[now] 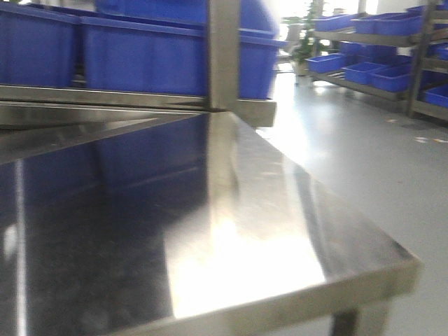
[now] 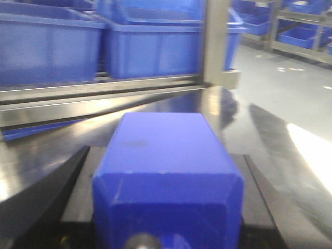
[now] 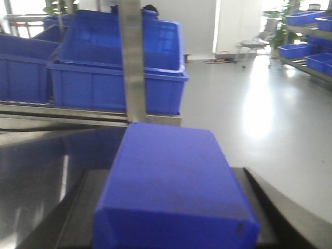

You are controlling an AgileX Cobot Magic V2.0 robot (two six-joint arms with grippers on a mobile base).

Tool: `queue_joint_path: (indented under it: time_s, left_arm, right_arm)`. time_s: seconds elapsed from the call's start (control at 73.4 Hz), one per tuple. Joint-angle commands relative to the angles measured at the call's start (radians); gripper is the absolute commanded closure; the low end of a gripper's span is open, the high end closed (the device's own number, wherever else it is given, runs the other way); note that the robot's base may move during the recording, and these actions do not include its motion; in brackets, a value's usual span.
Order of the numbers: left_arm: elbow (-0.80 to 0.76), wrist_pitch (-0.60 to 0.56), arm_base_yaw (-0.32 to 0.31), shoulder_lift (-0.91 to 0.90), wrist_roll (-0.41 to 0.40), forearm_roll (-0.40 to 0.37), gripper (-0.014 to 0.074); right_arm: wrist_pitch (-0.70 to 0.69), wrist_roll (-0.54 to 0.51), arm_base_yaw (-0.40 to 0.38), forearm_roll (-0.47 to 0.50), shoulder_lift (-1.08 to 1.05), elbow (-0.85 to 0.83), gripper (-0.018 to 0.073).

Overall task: Pick and sort blue part to right shelf
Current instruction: 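Drive the base away from the steel table holding both blocks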

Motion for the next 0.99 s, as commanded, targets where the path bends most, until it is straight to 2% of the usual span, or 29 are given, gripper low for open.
queue_joint_path:
  time_s: [0.0, 0.981]
  left_arm:
    - [-0.029, -0.101, -0.005, 0.023, 0.005, -0.004, 0.0389]
    - [-0.029, -0.101, -0.005, 0.023, 0.005, -0.004, 0.0389]
  right_arm:
    - [-0.096, -0.003, -0.002, -0.017, 0.024, -0.028, 0.0330]
    - [-0.096, -0.003, -0.002, -0.017, 0.024, -0.028, 0.0330]
